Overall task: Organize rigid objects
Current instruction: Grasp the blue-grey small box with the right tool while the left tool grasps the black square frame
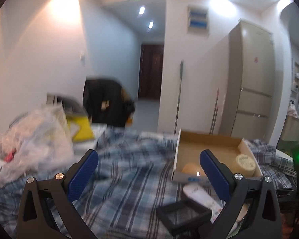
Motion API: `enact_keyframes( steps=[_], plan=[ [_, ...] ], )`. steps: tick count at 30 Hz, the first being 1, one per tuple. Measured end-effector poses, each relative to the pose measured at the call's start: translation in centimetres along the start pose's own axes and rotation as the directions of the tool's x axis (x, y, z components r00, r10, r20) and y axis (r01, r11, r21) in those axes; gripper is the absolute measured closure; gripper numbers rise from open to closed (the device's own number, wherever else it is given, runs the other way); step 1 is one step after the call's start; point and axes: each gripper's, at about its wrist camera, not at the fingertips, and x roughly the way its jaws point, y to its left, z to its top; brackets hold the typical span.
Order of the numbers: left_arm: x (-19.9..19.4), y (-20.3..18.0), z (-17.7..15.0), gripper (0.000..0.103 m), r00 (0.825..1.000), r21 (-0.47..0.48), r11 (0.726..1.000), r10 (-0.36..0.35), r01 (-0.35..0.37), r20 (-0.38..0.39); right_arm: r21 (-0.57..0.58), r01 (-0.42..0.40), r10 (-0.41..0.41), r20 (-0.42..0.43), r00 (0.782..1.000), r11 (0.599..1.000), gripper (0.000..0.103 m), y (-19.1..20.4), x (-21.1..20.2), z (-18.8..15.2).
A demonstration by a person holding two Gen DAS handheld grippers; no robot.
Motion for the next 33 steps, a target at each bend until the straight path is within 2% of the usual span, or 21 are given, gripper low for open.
enact_keyframes(
  steps=[2,4,7,9,10,11,13,14,19,21,23,25,26,28,29,30,33],
  plan=[
    [1.0,0.4,0.2,0.000,0.992,-0.047,0.999,-0.031,0.026,-0.120,0.004,0.014,-0.015,0.040,0.999,1.000,0.038,-0.1,-0.9,0.2],
    [2.1,0.3,-0.3,0.000,0.969,-0.061,0.998,-0.036,0.022,-0.243,0.002,0.029,-0.029,0.080,0.996,1.000,0.038,-0.1,-1.9,0.4],
    [3.8,-0.5,-1.2,0.000,0.915,-0.058,0.997,-0.064,0.044,-0.398,0.007,0.012,-0.012,0.106,0.994,1.000,0.038,0.2,-2.8,0.6],
    [4.3,-1.0,-1.7,0.000,0.895,-0.080,0.996,-0.078,0.047,-0.440,0.005,0.004,-0.005,0.120,0.993,1.000,0.038,0.5,-3.2,0.6],
    [4.5,-1.2,-1.8,0.000,0.887,-0.090,0.995,-0.072,0.034,-0.456,-0.002,0.005,-0.005,0.126,0.992,1.000,0.038,0.6,-3.4,0.6],
    [4.5,-1.4,-1.9,0.000,0.889,-0.090,0.996,-0.055,0.015,-0.455,-0.014,0.009,-0.007,0.131,0.991,1.000,0.038,0.8,-3.6,0.6],
    [4.5,-1.8,-2.0,0.000,0.906,-0.079,0.996,0.003,-0.040,-0.424,-0.032,0.024,-0.019,0.145,0.989,0.999,0.038,1.1,-3.7,0.6],
    [4.6,-2.0,-2.1,0.000,0.906,-0.073,0.996,0.017,-0.053,-0.423,-0.032,0.035,-0.030,0.151,0.988,0.999,0.038,1.1,-3.8,0.6],
    [5.8,-2.7,-3.0,0.000,0.871,-0.102,0.989,0.044,-0.107,-0.488,-0.010,0.040,-0.038,0.171,0.985,0.999,0.038,0.7,-4.5,0.5],
    [6.1,-2.6,-3.2,0.000,0.866,-0.135,0.982,0.045,-0.128,-0.498,-0.009,0.042,-0.039,0.179,0.983,0.999,0.038,0.7,-4.7,0.6],
    [6.9,-2.9,-3.6,0.000,0.840,-0.127,0.973,0.096,-0.192,-0.535,-0.008,0.050,-0.048,0.182,0.982,0.999,0.038,0.6,-4.8,0.5],
    [7.4,-3.0,-4.1,0.000,0.803,-0.130,0.962,0.123,-0.242,-0.582,-0.012,0.047,-0.044,0.178,0.983,0.999,0.038,0.6,-4.8,0.5],
    [7.3,-3.1,-4.1,0.000,0.800,-0.130,0.958,0.134,-0.255,-0.585,-0.018,0.042,-0.038,0.173,0.984,0.999,0.038,0.6,-4.7,0.6],
    [6.6,-3.5,-4.0,0.000,0.824,-0.139,0.956,0.143,-0.258,-0.549,-0.019,0.050,-0.046,0.166,0.985,0.999,0.038,0.6,-4.4,0.6],
    [6.4,-3.8,-4.0,0.000,0.830,-0.132,0.957,0.150,-0.258,-0.537,-0.016,0.055,-0.051,0.163,0.985,0.998,0.038,0.6,-4.3,0.6],
    [6.4,-4.2,-3.9,0.000,0.829,-0.114,0.959,0.159,-0.258,-0.537,-0.015,0.052,-0.049,0.156,0.986,0.999,0.038,0.5,-4.2,0.5],
    [7.4,-4.3,-4.2,0.000,0.796,-0.133,0.965,0.105,-0.227,-0.597,-0.014,0.044,-0.042,0.156,0.987,0.999,0.038,0.6,-4.2,0.4]
  ],
)
